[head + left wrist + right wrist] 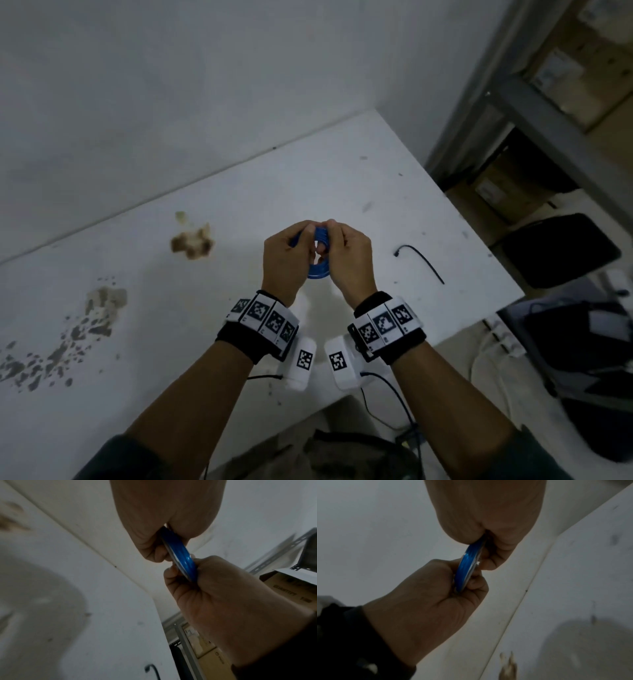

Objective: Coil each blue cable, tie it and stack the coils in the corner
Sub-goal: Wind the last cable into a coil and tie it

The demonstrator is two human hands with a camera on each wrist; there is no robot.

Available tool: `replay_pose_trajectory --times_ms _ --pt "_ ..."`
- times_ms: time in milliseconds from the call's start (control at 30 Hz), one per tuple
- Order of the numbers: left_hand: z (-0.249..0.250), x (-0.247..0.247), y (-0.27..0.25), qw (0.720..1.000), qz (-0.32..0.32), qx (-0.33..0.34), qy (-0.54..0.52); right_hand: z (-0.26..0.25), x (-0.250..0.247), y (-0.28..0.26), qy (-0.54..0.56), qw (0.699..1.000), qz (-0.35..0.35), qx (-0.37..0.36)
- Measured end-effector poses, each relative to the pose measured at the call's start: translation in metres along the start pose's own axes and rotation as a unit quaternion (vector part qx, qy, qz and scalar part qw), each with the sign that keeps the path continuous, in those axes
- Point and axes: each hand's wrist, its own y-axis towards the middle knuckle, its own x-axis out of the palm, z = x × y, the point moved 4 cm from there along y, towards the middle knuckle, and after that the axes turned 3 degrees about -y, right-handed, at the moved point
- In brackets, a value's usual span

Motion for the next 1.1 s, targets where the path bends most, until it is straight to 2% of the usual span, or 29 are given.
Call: replay_pose_trajectory --times_ms 67,133,200,300,367,433,500,567,633,700,767,867,1000,1100 --pt "-0.016 0.015 -0.001 0.999 -0.017 -0.026 0.017 0.022 -0.021 0.010 -0.062 0.997 -0.012 0.042" --pt "-0.031 0.028 -0.001 0.998 -0.033 -0.047 0.030 0.042 -0.055 0.026 -0.161 0.985 0.013 0.060" --pt "-0.044 0.037 -0.002 0.996 -0.050 -0.061 0.037 0.058 -0.095 0.044 -0.323 0.944 0.048 0.037" --pt "-0.059 0.044 -0.004 0.994 -0.061 -0.077 0.044 0.092 -0.139 0.066 -0.530 0.845 -0.010 0.072" --pt "-0.063 0.045 -0.006 0.993 -0.063 -0.082 0.049 0.111 -0.154 0.073 -0.567 0.818 -0.049 0.084" --pt "-0.063 0.044 -0.007 0.993 -0.060 -0.086 0.053 0.121 -0.158 0.073 -0.578 0.810 -0.067 0.073" --pt "-0.061 0.039 -0.006 0.993 -0.053 -0.086 0.057 0.124 -0.157 0.069 -0.577 0.810 -0.070 0.078" --pt "-0.057 0.034 -0.003 0.994 -0.049 -0.082 0.058 0.122 -0.153 0.065 -0.555 0.824 -0.057 0.096" --pt "-0.055 0.029 -0.001 0.994 -0.046 -0.081 0.059 0.111 -0.148 0.062 -0.472 0.875 -0.026 0.108" --pt "-0.052 0.024 -0.001 0.994 -0.038 -0.087 0.052 0.089 -0.139 0.057 -0.324 0.941 0.011 0.102" --pt "-0.046 0.019 -0.002 0.995 -0.042 -0.090 0.031 0.064 -0.123 0.051 -0.155 0.980 0.038 0.118" --pt "-0.035 0.014 -0.005 0.994 -0.082 -0.076 0.005 0.037 -0.092 0.041 0.014 0.983 0.017 0.184" --pt "-0.018 0.005 -0.011 0.991 -0.121 -0.050 0.008 0.017 -0.055 0.024 0.044 0.976 -0.030 0.211" --pt "-0.007 -0.007 -0.016 0.992 -0.118 -0.033 0.008 0.007 -0.035 0.012 0.076 0.966 -0.075 0.234"
